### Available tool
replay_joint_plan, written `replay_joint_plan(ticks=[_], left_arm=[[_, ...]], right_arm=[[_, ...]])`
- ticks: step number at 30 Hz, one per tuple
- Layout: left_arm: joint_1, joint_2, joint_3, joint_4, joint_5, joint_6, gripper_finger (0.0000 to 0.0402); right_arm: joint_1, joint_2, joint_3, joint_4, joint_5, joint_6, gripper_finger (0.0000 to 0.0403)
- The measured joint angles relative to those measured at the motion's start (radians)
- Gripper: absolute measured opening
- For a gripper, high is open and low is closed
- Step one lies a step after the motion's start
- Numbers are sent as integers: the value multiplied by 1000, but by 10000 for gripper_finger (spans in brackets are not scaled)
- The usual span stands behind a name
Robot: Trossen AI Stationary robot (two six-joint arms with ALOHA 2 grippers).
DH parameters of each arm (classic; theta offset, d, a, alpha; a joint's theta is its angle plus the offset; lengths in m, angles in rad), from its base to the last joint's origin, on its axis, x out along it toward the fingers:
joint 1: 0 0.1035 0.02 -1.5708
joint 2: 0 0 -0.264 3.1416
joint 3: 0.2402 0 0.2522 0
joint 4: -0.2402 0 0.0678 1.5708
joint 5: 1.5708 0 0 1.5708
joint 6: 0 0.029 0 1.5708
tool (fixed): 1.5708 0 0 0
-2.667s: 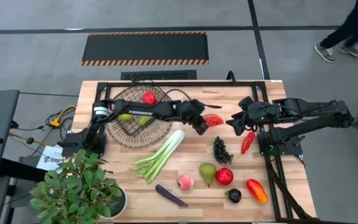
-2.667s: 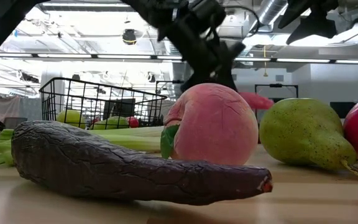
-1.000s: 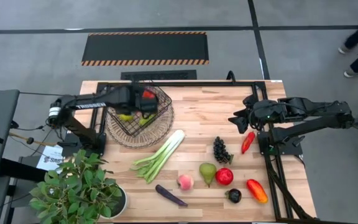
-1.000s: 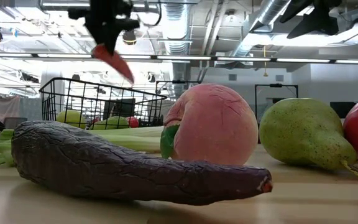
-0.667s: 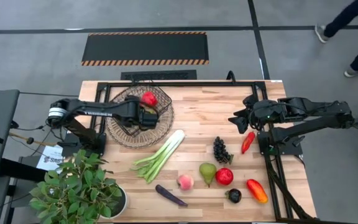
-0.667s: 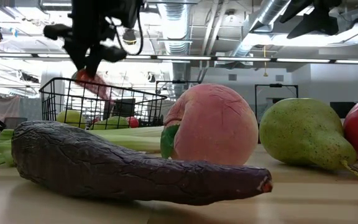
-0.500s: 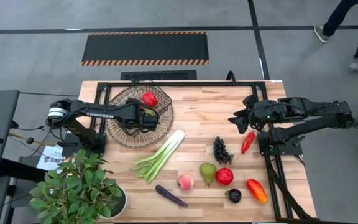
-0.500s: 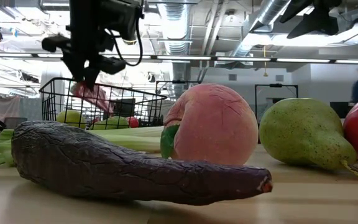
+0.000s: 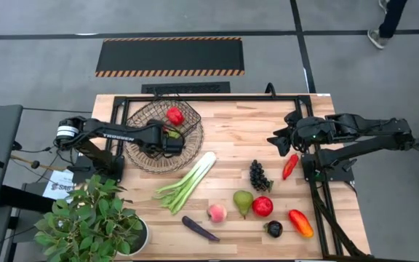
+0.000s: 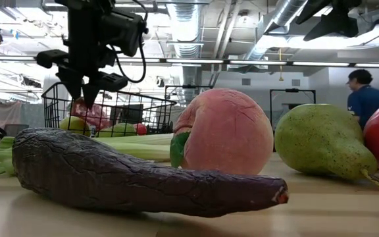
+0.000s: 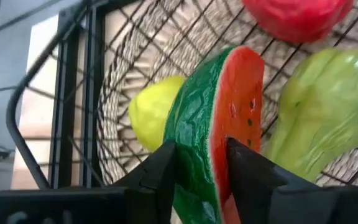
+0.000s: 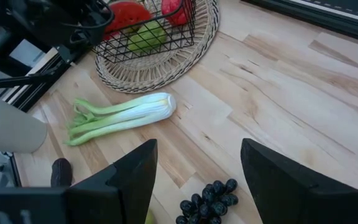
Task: Build produce basket
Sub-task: Put the red watermelon into the wire basket, then adjust the wire basket on the table
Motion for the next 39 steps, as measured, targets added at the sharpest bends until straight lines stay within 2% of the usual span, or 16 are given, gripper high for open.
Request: replay_joint_plan(ticks=[10,14,23,26,34,39], left_arm=[[7,0,-8,4,8,0,250],[9,0,-2,60,59,32,284],[-34,-10,219,449,189,482,285],[-34,-11,277,517,224,589,283],[-39,-12,319,526,237,660,281],[-101,-12,319,497,257,616,258]], right_arm=[[0,0,0,0,0,0,255],[0,0,0,0,0,0,255],[38,0,0,-75,-14,38,255],[71,0,0,-133,-14,80,255],[177,6,0,-200,-12,158,255],[223,6,0,-206,-2,166,255]])
